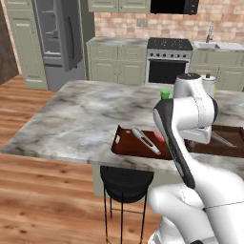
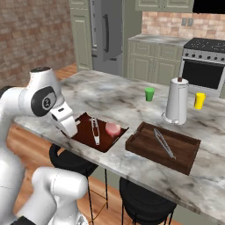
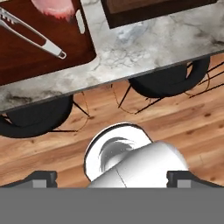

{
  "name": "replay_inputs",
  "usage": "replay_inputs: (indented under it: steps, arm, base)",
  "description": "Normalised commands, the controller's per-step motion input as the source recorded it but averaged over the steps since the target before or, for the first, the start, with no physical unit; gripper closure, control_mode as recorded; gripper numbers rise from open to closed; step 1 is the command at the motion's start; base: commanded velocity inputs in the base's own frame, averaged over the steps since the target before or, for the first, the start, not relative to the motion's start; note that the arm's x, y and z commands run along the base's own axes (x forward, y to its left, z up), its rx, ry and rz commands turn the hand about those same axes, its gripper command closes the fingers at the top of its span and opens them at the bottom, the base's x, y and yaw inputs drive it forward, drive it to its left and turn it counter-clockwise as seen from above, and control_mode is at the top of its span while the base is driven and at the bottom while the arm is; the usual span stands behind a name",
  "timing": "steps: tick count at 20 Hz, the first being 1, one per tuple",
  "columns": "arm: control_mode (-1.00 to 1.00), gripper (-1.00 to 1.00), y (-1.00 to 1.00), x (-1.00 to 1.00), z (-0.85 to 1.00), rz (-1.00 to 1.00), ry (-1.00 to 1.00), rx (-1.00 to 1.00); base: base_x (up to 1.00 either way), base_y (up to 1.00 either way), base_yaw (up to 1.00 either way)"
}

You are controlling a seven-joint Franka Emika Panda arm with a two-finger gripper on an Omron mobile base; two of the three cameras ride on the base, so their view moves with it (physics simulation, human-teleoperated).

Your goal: Gather the corn and carrot from the fridge and place them on a tray on the dining counter. Then gather the chicken drumstick and steak from the fridge and place them on the other tray.

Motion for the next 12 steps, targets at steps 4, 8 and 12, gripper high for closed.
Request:
replay_inputs:
  steps: [4,8,12]
  arm:
    - [-1.00,-1.00,-0.01,-0.24,-0.06,0.00,-0.02,0.00]
    - [-1.00,-1.00,0.00,-0.09,0.00,0.00,0.00,0.00]
    - [1.00,-1.00,0.00,-0.08,0.00,0.00,0.00,0.00]
  base:
    - [0.00,0.00,0.00]
    - [0.00,0.00,0.00]
    - [-0.48,0.44,0.00]
